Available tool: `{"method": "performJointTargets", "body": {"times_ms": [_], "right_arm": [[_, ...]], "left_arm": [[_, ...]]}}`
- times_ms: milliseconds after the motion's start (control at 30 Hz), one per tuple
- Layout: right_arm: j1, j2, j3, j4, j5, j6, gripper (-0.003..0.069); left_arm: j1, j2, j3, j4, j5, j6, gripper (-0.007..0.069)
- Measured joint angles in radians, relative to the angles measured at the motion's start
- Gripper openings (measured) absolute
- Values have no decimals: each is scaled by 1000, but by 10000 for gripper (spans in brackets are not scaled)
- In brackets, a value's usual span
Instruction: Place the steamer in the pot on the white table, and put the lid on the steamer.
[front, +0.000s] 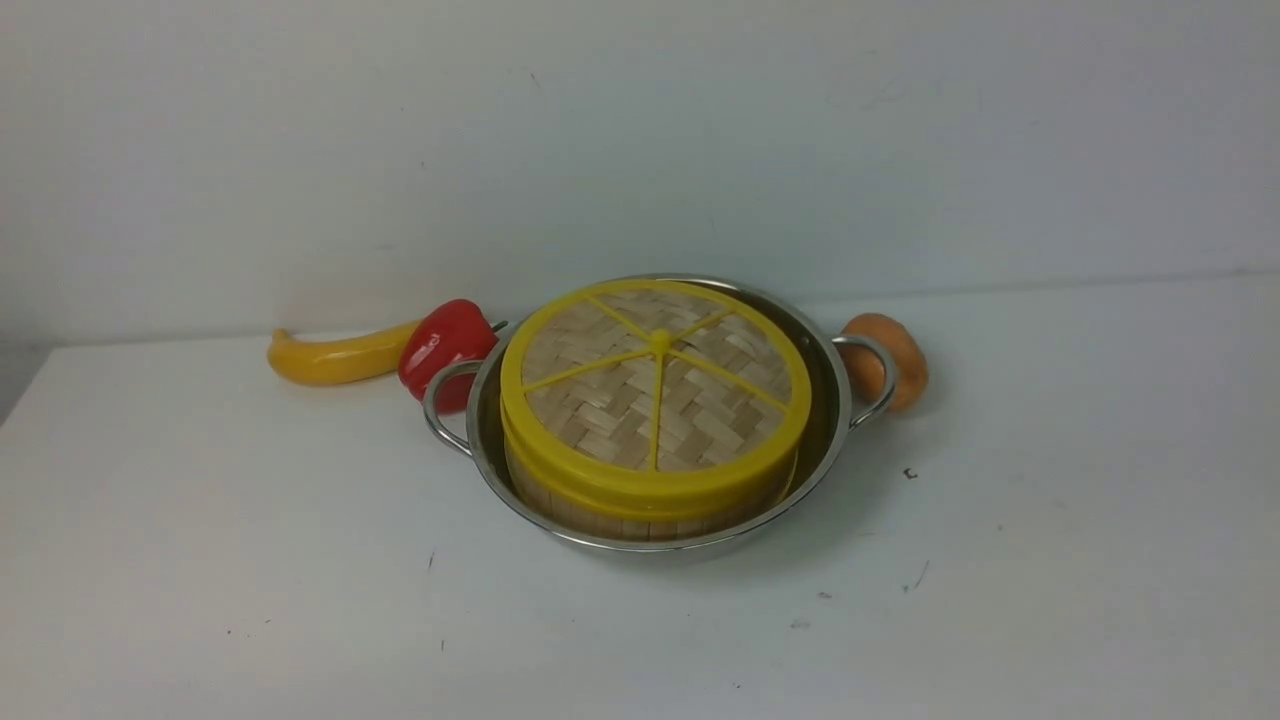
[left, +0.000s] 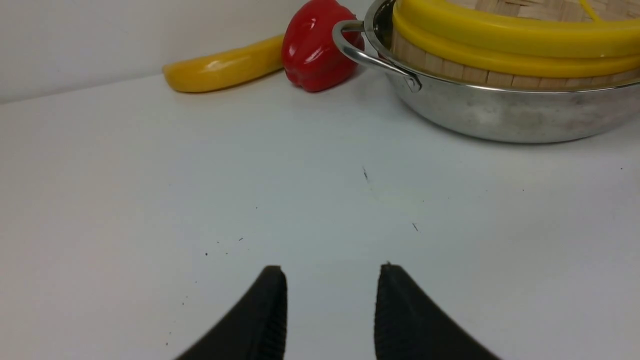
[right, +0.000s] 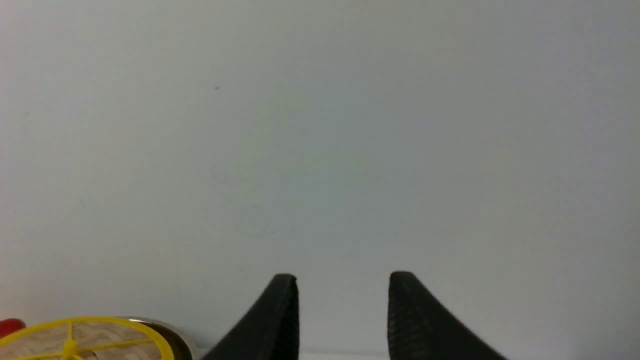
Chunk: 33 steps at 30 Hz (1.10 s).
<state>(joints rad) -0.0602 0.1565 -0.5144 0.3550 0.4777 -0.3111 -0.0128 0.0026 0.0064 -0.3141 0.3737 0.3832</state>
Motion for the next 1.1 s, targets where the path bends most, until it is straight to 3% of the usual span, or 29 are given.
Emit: {"method": "performJointTargets", "body": {"times_ms": [233,467,700,1100], "right_arm": [[73,-109,279,-81,-40,0,269],[174,-152,408,-118,-72,-6,269],[183,-155,517,-133,-73,-16,269],[184,-155,523,-113,-130,51,269]], "left_arm": [[0,0,0,0,0,0,241],[0,0,0,0,0,0,241],[0,0,0,0,0,0,241],[0,0,0,0,0,0,241]]}}
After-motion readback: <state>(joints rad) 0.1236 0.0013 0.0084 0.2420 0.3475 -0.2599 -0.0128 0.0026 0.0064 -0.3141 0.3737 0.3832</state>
